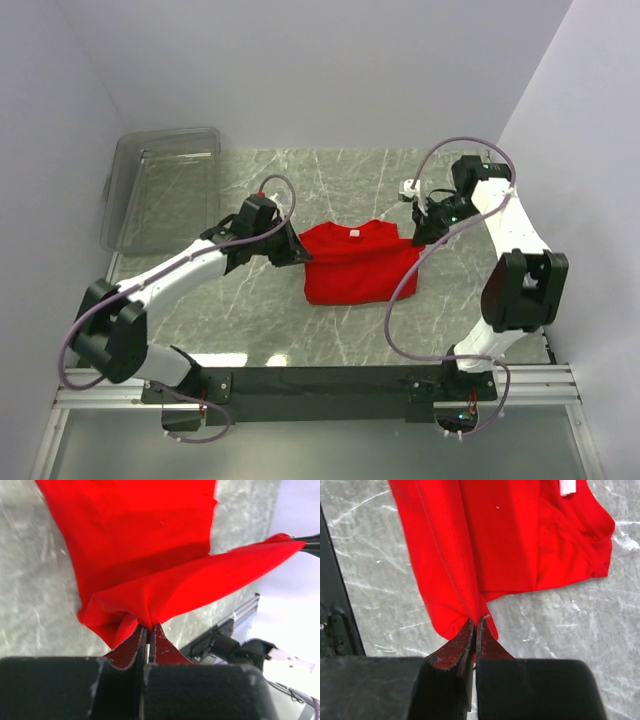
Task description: Fold and stack the t-shirts
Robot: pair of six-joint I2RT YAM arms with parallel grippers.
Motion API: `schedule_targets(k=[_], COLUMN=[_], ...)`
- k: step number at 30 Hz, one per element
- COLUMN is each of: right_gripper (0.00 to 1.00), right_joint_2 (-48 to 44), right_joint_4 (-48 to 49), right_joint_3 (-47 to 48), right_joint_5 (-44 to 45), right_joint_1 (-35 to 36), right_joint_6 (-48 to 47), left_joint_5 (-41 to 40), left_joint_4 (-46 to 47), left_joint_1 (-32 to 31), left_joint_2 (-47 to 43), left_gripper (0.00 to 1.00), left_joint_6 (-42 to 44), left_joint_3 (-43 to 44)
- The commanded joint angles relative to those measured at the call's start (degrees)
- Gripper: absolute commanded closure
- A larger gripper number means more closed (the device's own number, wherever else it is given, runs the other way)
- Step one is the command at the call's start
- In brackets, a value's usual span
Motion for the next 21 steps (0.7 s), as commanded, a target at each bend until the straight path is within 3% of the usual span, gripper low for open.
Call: schedule_targets(k=[1, 21], right_gripper=[1.00, 1.00], right_joint_2=[3.22, 23.36], right_joint_4=[1.65, 8.86], right_joint_3=[4.51, 19.46], right_joint_5=[-0.42, 0.81], right_joint_1=[0.33, 1.12], right_joint_6=[1.86, 9.94], left_joint_5=[1.88, 0.74], left_joint_4=[1.66, 0.25], left_joint_1=[1.85, 7.65], left_joint_2=[4.17, 20.36], left_gripper=[0.99, 0.99], left_joint_6=[3.62, 6.96], left_joint_3=[3.92, 15.61])
